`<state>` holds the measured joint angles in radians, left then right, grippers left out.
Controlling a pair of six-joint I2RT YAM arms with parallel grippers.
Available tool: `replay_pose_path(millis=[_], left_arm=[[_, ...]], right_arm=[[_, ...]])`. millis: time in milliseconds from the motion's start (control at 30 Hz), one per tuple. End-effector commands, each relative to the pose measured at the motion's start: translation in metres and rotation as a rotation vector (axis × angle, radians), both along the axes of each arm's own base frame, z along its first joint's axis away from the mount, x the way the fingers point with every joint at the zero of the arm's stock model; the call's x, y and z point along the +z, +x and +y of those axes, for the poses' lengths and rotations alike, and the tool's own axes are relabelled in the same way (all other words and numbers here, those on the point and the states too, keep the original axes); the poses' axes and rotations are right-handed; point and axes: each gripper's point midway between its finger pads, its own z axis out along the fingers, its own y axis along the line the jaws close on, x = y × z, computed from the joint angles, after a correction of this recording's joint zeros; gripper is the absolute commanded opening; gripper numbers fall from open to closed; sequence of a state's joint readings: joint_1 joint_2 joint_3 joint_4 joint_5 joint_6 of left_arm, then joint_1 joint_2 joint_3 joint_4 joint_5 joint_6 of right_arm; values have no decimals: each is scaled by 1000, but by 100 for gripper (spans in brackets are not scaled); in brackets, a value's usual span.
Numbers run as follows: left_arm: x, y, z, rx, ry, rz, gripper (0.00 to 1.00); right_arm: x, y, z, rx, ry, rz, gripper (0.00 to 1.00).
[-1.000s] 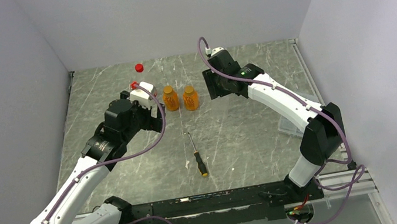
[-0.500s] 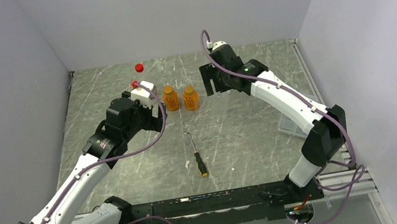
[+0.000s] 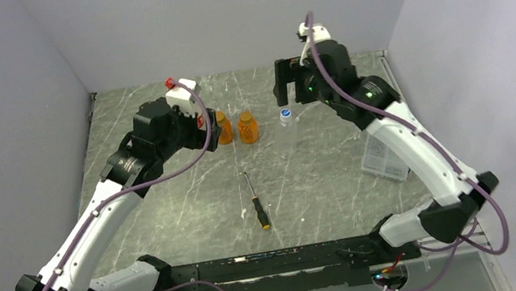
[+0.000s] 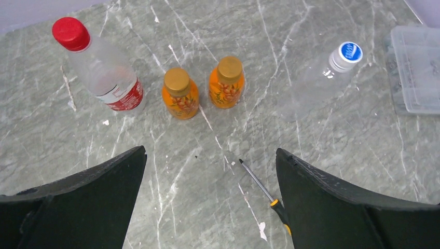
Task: Screw on the bottle caps
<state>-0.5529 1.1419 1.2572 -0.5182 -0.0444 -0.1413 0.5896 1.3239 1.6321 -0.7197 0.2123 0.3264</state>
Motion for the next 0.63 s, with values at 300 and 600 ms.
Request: replay_pose_path(millis=[300, 600], left_arm=[[15, 17, 33, 267, -24, 11, 99], [14, 16, 42, 295, 2, -9, 99]], right_arm=[[53, -28, 3, 75, 224, -182, 100], [52, -28, 6, 86, 234, -189, 100]])
